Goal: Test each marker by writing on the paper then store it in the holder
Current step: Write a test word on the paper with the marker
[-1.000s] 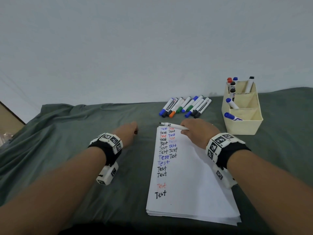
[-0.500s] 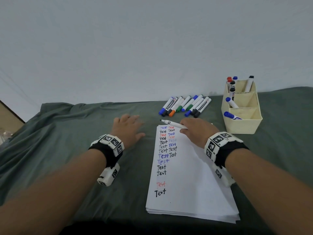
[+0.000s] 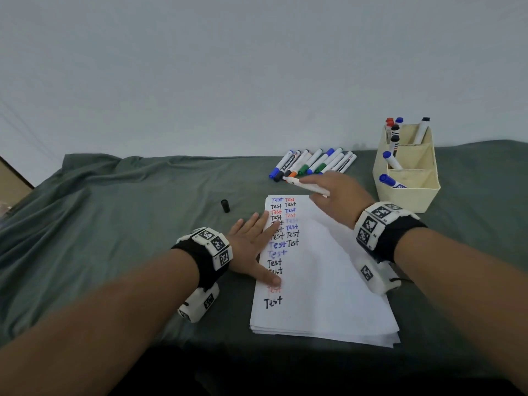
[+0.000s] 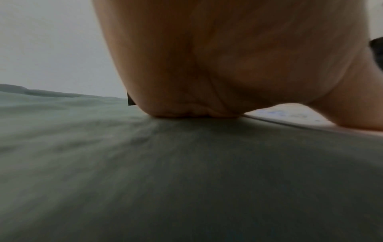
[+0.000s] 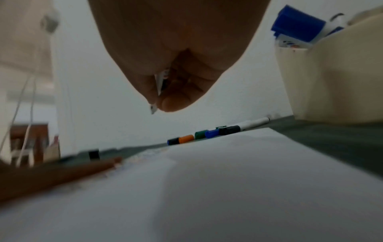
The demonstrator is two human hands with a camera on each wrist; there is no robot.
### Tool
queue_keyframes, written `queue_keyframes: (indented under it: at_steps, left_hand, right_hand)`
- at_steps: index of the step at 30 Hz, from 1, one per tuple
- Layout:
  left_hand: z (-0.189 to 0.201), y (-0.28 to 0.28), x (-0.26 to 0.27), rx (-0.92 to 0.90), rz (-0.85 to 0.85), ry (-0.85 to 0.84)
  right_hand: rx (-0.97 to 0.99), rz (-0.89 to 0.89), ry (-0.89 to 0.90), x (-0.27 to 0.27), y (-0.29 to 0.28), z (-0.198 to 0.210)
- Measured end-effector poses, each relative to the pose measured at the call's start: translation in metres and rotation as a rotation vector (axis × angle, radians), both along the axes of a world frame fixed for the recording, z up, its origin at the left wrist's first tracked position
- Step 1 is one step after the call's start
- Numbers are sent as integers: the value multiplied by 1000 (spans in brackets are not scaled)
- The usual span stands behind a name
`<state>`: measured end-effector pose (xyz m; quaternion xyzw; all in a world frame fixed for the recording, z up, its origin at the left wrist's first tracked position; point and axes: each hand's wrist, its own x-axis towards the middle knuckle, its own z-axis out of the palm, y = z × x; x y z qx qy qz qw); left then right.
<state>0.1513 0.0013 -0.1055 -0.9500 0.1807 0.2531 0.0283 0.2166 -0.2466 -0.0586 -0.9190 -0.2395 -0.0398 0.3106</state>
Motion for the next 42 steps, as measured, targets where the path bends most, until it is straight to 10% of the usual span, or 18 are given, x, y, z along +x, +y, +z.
queue_keyframes:
  at_steps: [7, 17, 24, 42]
  left_hand:
    - [-2, -1, 0, 2, 22, -10]
    - [2, -2, -3, 2, 38, 0]
    - [2, -2, -4, 2, 49, -1]
    - [2, -5, -6, -3, 71, 3]
  right_hand:
    - [1031, -147, 664, -28, 4, -1]
    - [1414, -219, 801, -56, 3, -30]
    - [1281, -425, 770, -63, 21, -44]
    - [968, -209, 547, -74, 22, -56]
